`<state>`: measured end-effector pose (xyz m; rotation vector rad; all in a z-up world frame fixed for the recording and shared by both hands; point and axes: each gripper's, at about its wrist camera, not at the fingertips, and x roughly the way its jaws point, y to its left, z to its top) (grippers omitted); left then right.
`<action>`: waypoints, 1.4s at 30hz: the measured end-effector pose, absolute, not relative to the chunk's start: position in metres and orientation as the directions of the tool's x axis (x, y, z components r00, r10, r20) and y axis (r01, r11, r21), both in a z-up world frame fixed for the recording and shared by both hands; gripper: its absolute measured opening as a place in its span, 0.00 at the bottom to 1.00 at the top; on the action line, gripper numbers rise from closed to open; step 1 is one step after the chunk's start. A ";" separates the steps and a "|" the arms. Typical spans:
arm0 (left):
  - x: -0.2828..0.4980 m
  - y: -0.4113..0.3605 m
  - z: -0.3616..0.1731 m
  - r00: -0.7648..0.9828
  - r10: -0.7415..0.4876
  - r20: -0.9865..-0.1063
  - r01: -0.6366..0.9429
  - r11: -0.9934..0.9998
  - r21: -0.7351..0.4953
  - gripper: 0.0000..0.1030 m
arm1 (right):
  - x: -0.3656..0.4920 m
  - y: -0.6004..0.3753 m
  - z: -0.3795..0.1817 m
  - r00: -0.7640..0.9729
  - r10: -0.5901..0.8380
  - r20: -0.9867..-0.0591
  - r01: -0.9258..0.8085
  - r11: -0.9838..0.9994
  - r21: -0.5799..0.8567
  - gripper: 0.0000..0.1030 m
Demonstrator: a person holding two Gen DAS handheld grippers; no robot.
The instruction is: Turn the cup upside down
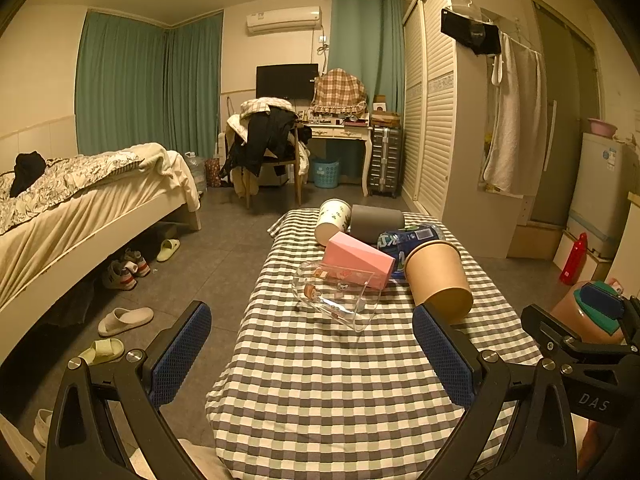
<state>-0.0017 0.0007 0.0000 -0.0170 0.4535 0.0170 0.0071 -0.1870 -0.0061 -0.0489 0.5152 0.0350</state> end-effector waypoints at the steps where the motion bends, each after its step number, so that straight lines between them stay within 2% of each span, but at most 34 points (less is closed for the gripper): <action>1: -0.002 0.001 0.000 0.899 0.013 -0.438 -0.020 1.000 -0.012 1.00 | 0.007 -0.187 -0.006 0.870 0.021 -0.493 -0.046 0.998 -0.039 1.00; 42: 0.005 0.007 -0.011 0.887 0.023 -0.462 -0.034 0.999 -0.015 1.00 | 0.014 -0.179 -0.006 0.864 0.049 -0.502 -0.083 0.995 -0.046 1.00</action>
